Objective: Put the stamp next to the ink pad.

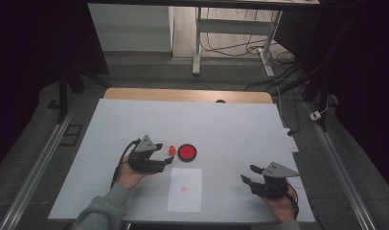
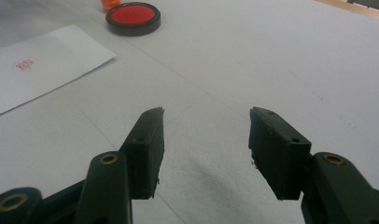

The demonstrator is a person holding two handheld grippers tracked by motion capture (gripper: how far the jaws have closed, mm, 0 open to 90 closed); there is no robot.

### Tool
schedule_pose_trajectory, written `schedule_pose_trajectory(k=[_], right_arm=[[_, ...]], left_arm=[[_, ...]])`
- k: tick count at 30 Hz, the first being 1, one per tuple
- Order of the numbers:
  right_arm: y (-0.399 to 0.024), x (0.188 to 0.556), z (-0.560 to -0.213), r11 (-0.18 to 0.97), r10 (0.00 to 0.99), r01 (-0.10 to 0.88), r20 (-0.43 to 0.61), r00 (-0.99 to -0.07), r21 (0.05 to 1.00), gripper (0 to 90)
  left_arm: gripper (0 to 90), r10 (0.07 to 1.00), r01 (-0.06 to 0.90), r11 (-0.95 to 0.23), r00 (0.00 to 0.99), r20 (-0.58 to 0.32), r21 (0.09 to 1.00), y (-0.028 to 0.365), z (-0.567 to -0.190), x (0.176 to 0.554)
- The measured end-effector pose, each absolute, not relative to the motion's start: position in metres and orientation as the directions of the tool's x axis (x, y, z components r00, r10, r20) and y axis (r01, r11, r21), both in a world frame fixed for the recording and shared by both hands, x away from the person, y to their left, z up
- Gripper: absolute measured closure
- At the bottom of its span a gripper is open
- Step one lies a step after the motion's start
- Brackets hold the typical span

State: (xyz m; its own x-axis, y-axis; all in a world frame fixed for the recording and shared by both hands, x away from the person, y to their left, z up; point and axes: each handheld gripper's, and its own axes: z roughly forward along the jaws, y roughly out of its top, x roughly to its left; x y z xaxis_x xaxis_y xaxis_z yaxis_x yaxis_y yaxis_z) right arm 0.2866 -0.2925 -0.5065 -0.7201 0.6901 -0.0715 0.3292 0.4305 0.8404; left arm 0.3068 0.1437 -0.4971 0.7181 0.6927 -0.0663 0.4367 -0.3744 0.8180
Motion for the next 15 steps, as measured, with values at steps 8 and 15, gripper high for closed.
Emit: schedule_pose_trajectory(k=[8,15], right_arm=[[-0.293,0.290,-0.508,0.428,0.686,0.328,-0.067,-0.724,0.842,44.4],[-0.292,0.290,-0.506,0.445,0.677,0.313,-0.086,-0.731,0.839,44.1]], left_arm=[[31.3,0.708,0.460,-0.345,0.700,-0.094,0.818,0.177,-0.501,0.266],[31.5,0.719,0.472,-0.333,0.687,-0.104,0.816,0.196,-0.505,0.247]])
